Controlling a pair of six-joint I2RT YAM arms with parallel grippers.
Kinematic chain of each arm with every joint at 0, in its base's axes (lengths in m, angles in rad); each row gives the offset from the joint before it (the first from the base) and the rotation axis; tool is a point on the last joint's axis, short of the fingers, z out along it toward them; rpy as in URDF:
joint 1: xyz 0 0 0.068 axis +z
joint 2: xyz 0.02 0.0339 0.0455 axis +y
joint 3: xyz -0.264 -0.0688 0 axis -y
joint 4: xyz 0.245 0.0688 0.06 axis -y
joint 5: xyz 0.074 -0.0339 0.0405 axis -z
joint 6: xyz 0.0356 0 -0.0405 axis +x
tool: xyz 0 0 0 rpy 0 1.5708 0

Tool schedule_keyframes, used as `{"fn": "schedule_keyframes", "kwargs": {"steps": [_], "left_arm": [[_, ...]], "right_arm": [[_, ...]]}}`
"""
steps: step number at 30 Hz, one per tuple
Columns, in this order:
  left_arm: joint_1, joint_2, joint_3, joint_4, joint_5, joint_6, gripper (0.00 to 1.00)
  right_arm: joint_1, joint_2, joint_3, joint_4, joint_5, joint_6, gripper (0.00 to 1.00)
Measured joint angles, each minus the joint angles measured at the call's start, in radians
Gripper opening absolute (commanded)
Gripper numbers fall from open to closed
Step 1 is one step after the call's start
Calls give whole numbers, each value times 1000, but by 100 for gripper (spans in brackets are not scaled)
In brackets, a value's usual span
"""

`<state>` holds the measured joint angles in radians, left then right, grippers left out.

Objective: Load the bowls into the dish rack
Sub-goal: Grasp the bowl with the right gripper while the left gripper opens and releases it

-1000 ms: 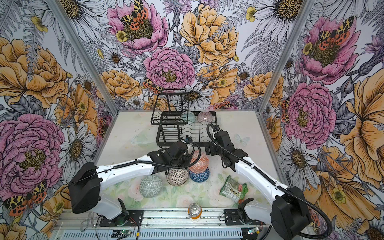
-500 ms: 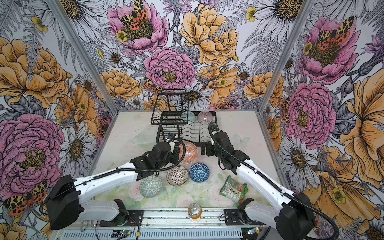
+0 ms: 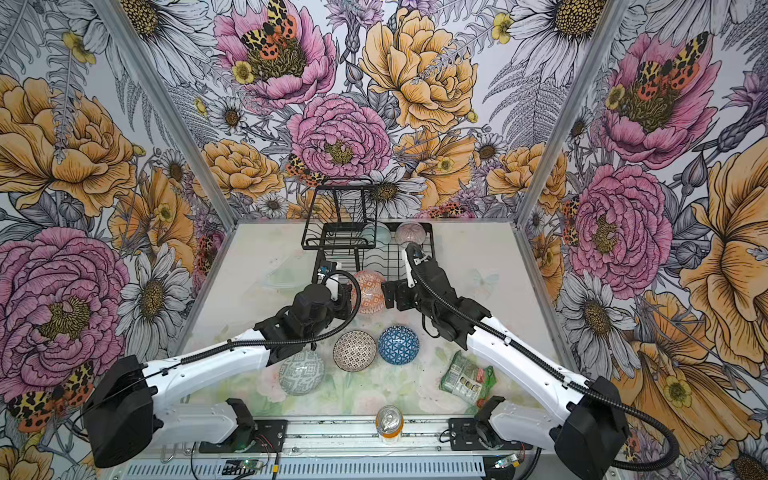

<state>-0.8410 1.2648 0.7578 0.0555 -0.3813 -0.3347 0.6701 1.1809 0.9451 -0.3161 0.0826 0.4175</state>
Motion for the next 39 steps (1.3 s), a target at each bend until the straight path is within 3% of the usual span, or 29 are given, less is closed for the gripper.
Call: {"fn": "schedule_keyframes", "kwargs": {"steps": [5,11,14,18,27,31,35,39], "left_arm": [[0,14,0,42,0,-8,0],[0,16,0,111,0,-12,0],[0,16,0,140,-1,-18,0],[0,16,0,171,-1,-19,0],[0,21,-41,246,7,-33,0],[0,30,-58,295,12,-42,0],[0,32,-64,328,16,-48,0],[11,34,-64,327,15,-49,0]], "right_arm": [[8,48,23,11,2,16,95],[8,121,63,19,14,12,84],[8,152,69,34,18,15,75],[6,184,69,64,21,20,53],[-6,187,79,118,17,7,22],[-11,187,84,119,-7,-7,19],[-27,198,95,111,-27,-25,1],[-36,229,123,107,-53,-35,0]]}}
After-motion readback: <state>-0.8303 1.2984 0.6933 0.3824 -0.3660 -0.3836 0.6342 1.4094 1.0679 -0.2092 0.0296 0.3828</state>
